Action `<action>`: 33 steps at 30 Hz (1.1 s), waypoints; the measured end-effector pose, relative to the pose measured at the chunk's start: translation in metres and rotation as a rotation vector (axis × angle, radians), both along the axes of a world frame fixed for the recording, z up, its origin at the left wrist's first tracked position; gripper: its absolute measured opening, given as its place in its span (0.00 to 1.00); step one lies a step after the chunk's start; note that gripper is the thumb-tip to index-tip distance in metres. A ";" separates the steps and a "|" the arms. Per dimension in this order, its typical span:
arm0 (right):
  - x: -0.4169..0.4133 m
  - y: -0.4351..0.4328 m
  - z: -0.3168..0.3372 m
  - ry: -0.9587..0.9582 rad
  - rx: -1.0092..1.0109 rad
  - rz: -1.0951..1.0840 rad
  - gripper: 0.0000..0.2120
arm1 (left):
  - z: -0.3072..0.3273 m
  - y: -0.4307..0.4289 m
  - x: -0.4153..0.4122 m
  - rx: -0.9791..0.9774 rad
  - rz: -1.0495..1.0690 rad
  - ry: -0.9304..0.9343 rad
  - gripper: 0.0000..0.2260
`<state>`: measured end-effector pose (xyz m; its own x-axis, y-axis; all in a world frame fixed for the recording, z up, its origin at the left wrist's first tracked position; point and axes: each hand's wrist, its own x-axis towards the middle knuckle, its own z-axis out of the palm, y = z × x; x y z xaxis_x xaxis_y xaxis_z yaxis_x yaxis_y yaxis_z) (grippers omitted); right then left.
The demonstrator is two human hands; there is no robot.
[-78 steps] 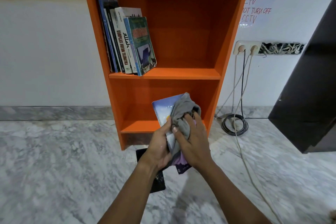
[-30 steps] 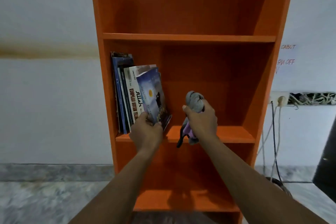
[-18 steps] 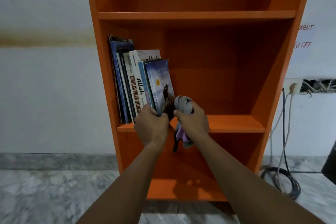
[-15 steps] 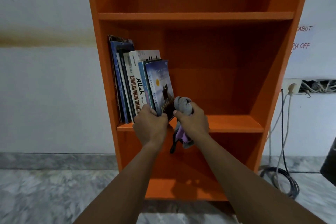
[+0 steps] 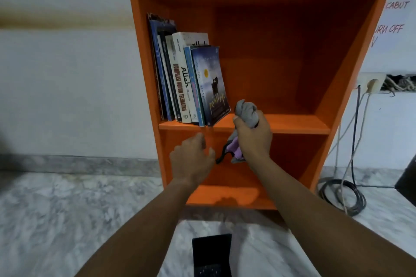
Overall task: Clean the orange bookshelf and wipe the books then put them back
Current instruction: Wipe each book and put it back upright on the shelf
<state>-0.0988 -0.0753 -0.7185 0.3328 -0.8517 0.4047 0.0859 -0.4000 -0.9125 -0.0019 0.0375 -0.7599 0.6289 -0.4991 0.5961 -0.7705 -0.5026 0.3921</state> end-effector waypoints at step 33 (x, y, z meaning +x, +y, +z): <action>-0.206 0.020 -0.136 0.523 0.430 -0.065 0.09 | -0.098 0.118 -0.123 -0.030 -0.405 1.021 0.09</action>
